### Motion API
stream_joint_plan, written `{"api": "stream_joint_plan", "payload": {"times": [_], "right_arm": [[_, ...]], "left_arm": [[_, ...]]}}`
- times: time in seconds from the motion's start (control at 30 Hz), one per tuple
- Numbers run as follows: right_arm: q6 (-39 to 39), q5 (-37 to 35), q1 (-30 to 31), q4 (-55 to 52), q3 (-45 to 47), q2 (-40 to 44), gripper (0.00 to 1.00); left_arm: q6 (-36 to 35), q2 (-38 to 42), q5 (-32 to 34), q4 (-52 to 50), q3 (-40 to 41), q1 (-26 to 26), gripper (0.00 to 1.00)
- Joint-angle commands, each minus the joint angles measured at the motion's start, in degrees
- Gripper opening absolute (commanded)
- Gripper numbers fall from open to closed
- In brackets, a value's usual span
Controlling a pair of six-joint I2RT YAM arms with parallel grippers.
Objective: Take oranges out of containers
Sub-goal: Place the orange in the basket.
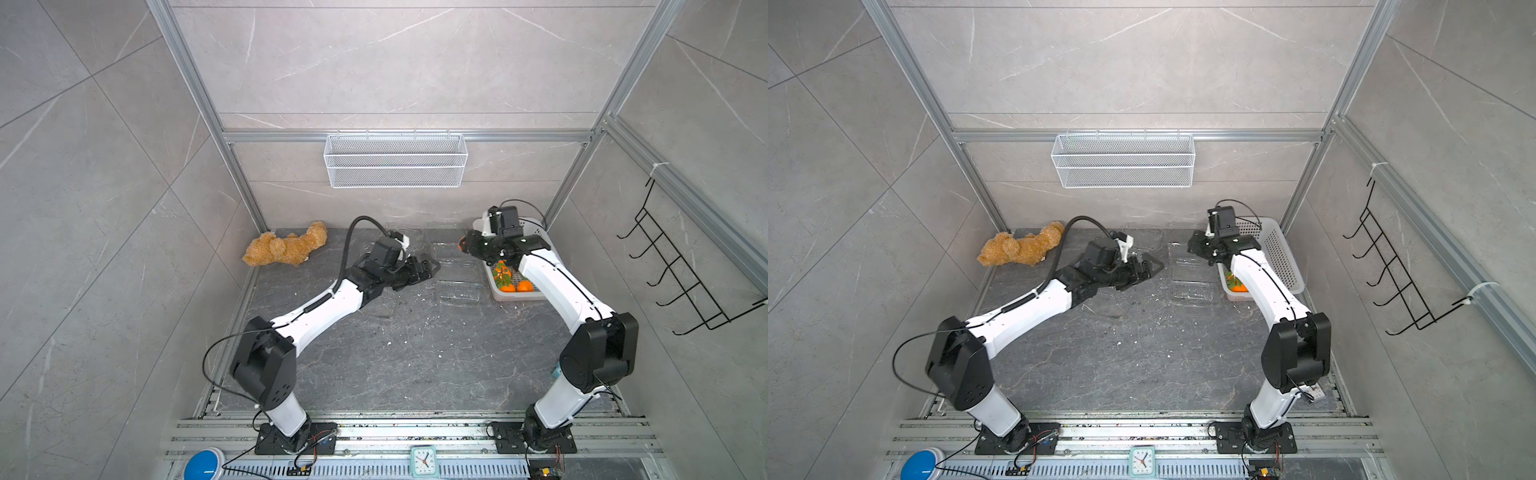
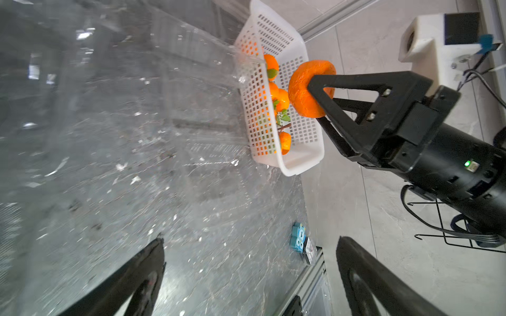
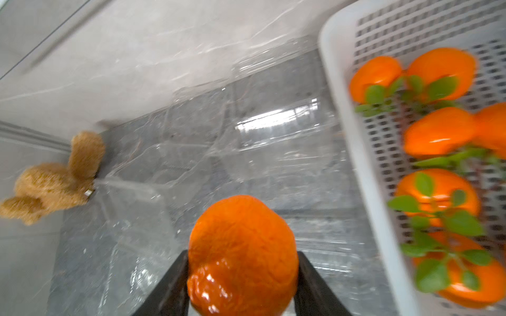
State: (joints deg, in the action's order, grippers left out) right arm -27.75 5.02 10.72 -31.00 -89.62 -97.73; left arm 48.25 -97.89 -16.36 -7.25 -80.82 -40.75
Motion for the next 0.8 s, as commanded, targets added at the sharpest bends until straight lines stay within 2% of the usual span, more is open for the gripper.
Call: {"api": "stream_joint_plan", "payload": {"times": [0.0, 0.17, 0.3, 0.57, 0.77], "right_arm": [[0.92, 2.37, -5.66, 0.89, 2.87, 0.91, 0.52], [-2.23, 7.83, -16.52, 4.99, 6.03, -2.57, 0.53], [-3.56, 11.33, -22.22, 7.84, 7.27, -6.66, 0.53], [-3.69, 10.02, -25.0, 8.33, 6.1, -14.15, 0.56], [-3.78, 9.66, -25.57, 8.28, 6.06, -13.48, 0.65]], "left_arm": [[-2.3, -5.84, 0.59, 0.51, -9.26, -2.92, 1.0], [-1.72, -15.86, -1.72, -1.25, -21.01, -5.17, 1.0], [-0.14, -20.74, -3.32, -0.78, -25.04, -5.41, 1.0], [1.41, -25.15, -4.95, 0.39, -26.76, -5.4, 1.0], [-0.1, -24.74, -4.76, -1.32, -26.46, -5.13, 1.0]]}}
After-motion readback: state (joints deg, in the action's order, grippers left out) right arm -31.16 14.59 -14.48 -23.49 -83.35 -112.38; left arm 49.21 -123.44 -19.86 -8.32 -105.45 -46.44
